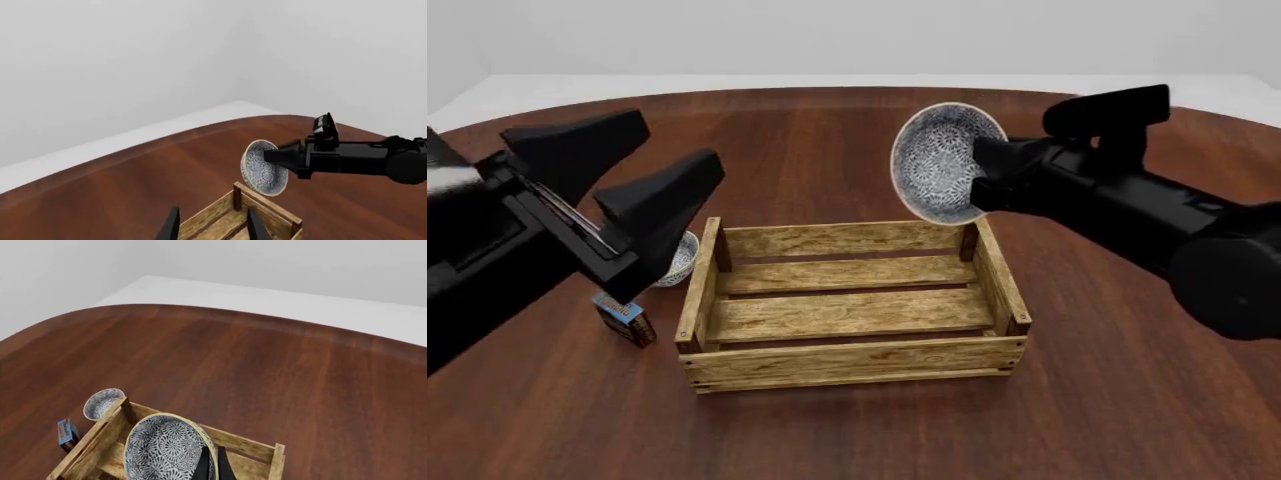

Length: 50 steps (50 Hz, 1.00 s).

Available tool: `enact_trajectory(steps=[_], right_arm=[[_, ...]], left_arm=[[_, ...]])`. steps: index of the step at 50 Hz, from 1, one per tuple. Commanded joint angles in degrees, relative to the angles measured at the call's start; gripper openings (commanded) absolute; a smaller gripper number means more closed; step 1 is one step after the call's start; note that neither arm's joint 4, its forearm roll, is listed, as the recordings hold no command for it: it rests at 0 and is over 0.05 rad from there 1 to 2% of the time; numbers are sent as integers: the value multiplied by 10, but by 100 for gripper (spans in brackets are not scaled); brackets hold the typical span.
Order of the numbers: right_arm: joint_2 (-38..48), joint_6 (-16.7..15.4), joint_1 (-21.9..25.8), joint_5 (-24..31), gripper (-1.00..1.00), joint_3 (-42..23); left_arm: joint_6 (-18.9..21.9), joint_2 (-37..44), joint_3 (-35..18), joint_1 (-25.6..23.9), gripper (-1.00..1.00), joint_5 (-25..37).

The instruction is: Stack the right bowl on the left bowl and place them in the tray.

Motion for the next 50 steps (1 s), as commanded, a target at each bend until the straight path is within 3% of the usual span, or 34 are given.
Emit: enact_trajectory(steps=[1, 14, 50], right_arm=[[2, 2, 4, -3, -100, -2], [0, 5, 5, -2, -100, -2], [24, 16, 14, -11, -100, -5]], left_arm=[[2, 72, -43, -46, 100, -18], [-11, 156, -85, -53, 100, -45], [-53, 325, -137, -35, 100, -129]])
